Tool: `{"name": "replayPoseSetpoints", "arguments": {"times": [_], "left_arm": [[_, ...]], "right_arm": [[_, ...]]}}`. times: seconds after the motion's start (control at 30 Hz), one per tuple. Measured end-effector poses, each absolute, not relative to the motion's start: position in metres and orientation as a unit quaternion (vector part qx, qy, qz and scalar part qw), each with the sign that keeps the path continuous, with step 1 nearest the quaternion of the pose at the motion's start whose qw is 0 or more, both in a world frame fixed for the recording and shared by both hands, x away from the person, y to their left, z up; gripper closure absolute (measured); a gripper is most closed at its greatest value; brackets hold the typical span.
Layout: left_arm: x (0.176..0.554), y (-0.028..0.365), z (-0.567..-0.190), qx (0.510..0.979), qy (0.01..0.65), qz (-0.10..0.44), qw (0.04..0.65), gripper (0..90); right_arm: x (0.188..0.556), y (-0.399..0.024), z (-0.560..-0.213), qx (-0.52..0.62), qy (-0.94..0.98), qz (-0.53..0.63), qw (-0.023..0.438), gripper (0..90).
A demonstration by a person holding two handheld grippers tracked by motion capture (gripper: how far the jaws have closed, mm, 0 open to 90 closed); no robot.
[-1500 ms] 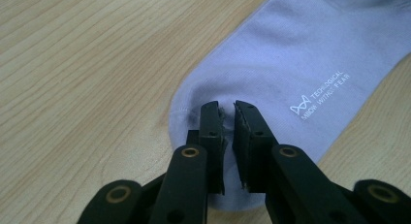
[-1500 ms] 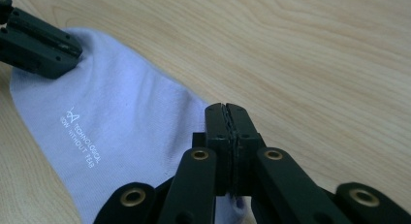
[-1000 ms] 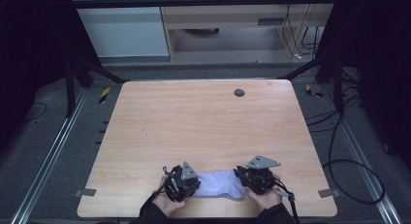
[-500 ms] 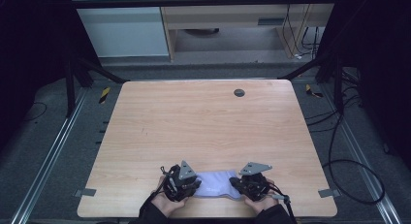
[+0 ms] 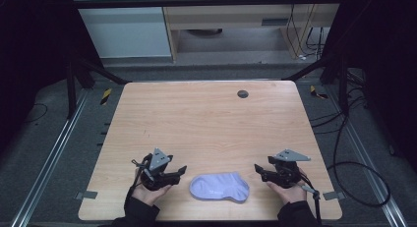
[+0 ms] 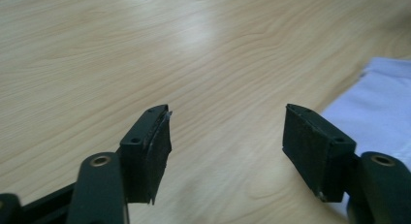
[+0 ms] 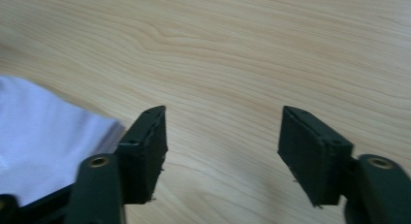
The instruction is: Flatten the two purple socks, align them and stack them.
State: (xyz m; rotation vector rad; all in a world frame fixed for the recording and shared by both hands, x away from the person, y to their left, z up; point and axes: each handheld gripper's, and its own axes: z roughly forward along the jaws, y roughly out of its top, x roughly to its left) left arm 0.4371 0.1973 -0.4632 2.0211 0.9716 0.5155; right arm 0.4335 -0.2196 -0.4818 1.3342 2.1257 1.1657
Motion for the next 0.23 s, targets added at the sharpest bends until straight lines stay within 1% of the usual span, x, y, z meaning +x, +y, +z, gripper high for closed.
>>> {"name": "replayPoseSetpoints", "arguments": {"times": [0.13, 0.23], "left_arm": [[0.446, 0.219, -0.466, 0.793, 0.406, 0.209, 0.403, 31.7], [0.450, 0.230, -0.468, 0.791, 0.414, 0.209, 0.399, 31.7]], "right_arm": [[0.437, -0.237, -0.483, 0.488, 0.745, 0.411, 0.195, 25.7], [0.438, -0.248, -0.484, 0.494, 0.741, 0.408, 0.202, 23.0]]}}
